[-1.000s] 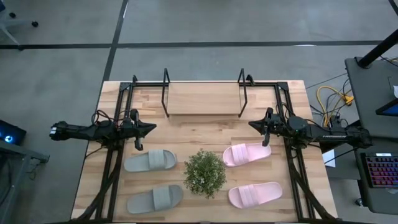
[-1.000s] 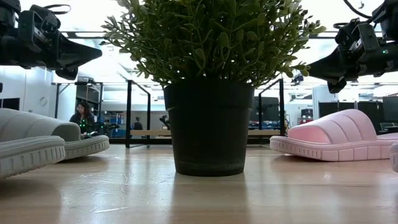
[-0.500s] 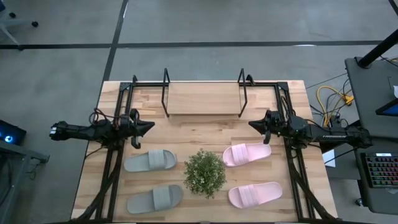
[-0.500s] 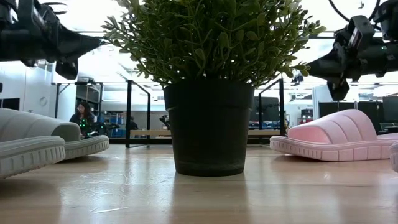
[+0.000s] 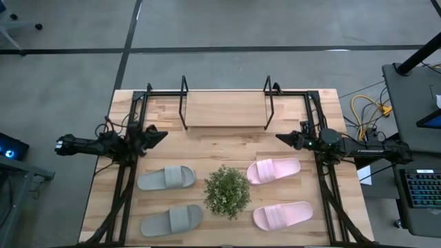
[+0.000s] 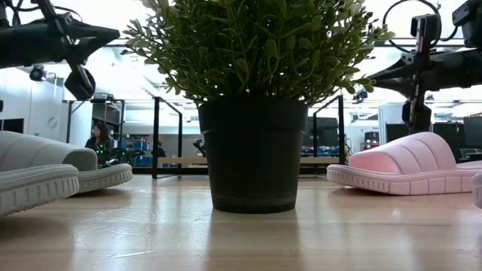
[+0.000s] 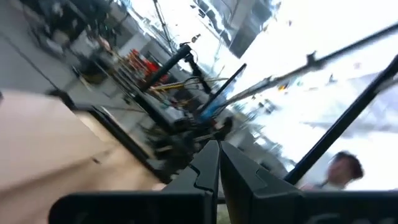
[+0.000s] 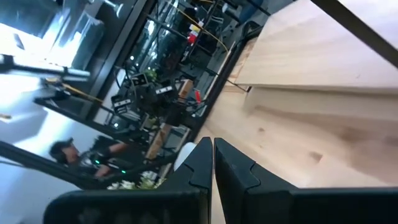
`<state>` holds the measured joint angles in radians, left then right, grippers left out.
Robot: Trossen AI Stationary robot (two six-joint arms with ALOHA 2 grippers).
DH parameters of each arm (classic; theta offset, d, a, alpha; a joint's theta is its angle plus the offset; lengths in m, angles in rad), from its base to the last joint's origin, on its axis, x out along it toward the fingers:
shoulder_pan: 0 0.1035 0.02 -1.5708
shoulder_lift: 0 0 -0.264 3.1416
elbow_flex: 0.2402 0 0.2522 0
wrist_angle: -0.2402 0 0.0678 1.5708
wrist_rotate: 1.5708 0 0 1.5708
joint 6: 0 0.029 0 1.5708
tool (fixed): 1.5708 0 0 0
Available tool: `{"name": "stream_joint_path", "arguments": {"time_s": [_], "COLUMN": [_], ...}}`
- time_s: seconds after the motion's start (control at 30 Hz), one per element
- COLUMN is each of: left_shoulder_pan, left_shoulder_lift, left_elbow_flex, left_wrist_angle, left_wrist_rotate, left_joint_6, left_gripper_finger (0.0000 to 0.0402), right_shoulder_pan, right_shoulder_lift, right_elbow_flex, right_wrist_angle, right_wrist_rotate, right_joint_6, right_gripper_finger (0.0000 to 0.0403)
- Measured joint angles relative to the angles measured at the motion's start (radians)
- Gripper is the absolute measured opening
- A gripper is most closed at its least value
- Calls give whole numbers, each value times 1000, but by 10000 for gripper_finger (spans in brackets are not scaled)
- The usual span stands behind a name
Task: Pick and place slides into the shelf
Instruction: Put the top pink slides on the shelf
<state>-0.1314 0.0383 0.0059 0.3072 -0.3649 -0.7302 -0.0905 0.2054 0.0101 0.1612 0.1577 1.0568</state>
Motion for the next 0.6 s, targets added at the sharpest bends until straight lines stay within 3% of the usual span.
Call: {"name": "stream_joint_path", "arguments": {"time_s": [0.17, 0.37, 0.6], "left_shoulder_pan": [0, 0, 0], "left_shoulder_lift": [0, 0, 0], "left_elbow_flex": [0, 0, 0], "left_wrist_angle": [8, 7, 7], "left_wrist_rotate": [-1, -9, -69], "left_joint_6": [-127, -264, -284], "left_gripper_finger": [0, 0, 0], "right_shoulder_pan": [0, 0, 0], "right_shoulder_lift": [0, 0, 0], "right_elbow_flex": [0, 0, 0], "right_wrist_angle": [0, 9, 67], "right_wrist_rotate": [0, 0, 1], "right_joint_6": [121, 158, 158], "right_gripper_finger": [9, 9, 9]}}
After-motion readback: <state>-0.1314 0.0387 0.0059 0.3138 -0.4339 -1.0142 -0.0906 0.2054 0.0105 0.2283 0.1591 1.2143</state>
